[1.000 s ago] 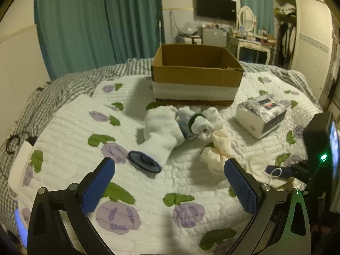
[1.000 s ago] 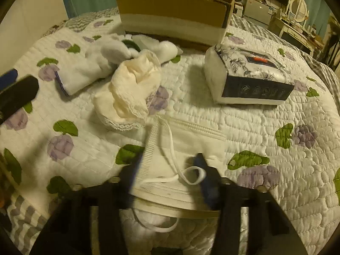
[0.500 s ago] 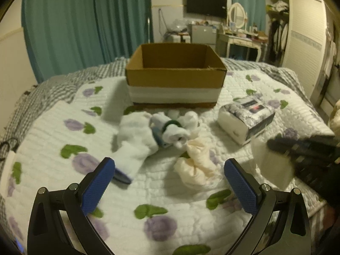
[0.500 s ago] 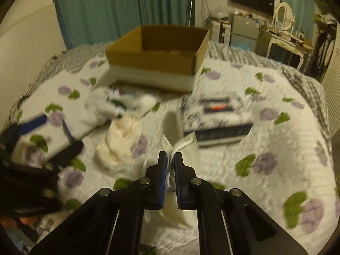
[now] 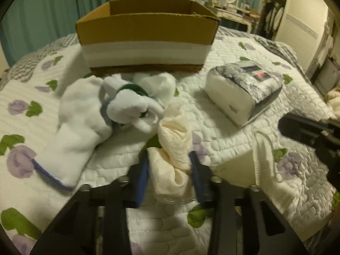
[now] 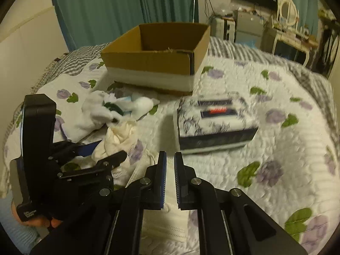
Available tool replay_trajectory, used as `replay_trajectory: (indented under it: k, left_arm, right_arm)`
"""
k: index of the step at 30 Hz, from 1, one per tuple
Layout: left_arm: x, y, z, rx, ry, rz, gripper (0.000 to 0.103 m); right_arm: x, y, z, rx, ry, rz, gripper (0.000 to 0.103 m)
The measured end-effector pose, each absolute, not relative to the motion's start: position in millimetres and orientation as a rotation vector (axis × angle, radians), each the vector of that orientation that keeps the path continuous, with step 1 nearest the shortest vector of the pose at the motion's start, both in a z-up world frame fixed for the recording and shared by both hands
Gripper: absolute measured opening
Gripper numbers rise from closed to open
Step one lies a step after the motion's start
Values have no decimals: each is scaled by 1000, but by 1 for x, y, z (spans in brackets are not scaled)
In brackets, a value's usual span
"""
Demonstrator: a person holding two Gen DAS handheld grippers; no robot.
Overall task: Organize soft objects
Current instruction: 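Grasp the cream lace cloth with the left gripper while the right grasps the white mask, then carry the lace cloth and mask into the cardboard box and release both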
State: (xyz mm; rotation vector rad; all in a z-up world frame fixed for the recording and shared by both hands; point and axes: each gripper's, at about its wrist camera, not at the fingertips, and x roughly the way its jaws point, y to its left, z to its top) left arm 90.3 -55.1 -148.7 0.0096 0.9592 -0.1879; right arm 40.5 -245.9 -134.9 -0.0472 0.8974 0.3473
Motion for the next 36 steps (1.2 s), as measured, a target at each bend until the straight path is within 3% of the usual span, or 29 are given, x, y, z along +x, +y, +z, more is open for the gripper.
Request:
replay_trajectory:
  k: [1,3,4,16,19,21,24,36]
  left_arm:
    - [89,-56,-148,13,957,-193,22]
    - [84,-55,-144,27,943,-199,17]
    - [82,-53,-142,33,937,-201,17]
    - [55,-30,-118,11,883,-180,16]
    - [50,-29,-114,7,873,-183,16]
    - [47,-28,-112,2,867,-186,16]
    - [41,-25,-106,-12,854,-187,16]
    - [31,-16,-80,-7,776,-160,16]
  right_arm:
    - [41,-247,-138,-40,911,340,15]
    - [39,-245,-143,-47,922,327,54]
    - [37,-243,-145,-51,929,326,59]
    - [33,-211,-207,-205,1117,321,62]
    - [29,-210,-206,-212,1108,327,52]
    - [23,-207,-203,-239,1082,313,25]
    - [13,-203,-196,-268,1034,302,12]
    - [-1,-213,-114,-139,818,367,7]
